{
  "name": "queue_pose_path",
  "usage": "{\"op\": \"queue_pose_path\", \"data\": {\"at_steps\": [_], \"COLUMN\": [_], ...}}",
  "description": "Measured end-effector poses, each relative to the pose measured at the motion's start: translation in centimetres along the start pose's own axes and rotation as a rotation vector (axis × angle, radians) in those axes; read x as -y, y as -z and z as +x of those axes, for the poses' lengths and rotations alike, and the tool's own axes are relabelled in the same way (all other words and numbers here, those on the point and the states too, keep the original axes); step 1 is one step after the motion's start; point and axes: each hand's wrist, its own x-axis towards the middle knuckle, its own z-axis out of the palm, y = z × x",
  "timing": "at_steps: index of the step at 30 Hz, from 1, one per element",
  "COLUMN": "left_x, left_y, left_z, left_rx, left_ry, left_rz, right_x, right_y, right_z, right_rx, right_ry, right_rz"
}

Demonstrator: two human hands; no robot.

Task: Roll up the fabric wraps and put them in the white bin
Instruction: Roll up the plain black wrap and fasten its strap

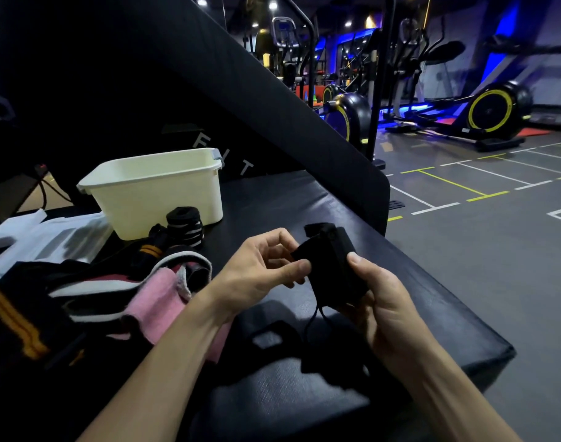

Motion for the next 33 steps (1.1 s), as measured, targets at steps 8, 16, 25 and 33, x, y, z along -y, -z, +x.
{"op": "queue_pose_path", "data": {"at_steps": [8, 16, 25, 33], "left_x": [-0.4, -1.0, -0.8, 0.4], "left_y": [0.1, 0.0, -0.1, -0.5], "left_z": [0.0, -0.3, -0.2, 0.3], "left_rx": [-0.033, 0.018, 0.084, -0.076], "left_ry": [-0.035, -0.111, -0.132, -0.085], "left_rz": [0.090, 0.162, 0.239, 0.355], "right_x": [0.1, 0.5, 0.6, 1.3], "right_y": [-0.2, 0.2, 1.3, 1.2], "right_z": [0.1, -0.8, -1.2, -1.4], "right_rx": [0.002, 0.152, 0.286, -0.006], "right_ry": [-0.021, -0.248, -0.226, 0.286], "right_rz": [-0.002, 0.023, 0.080, -0.783]}}
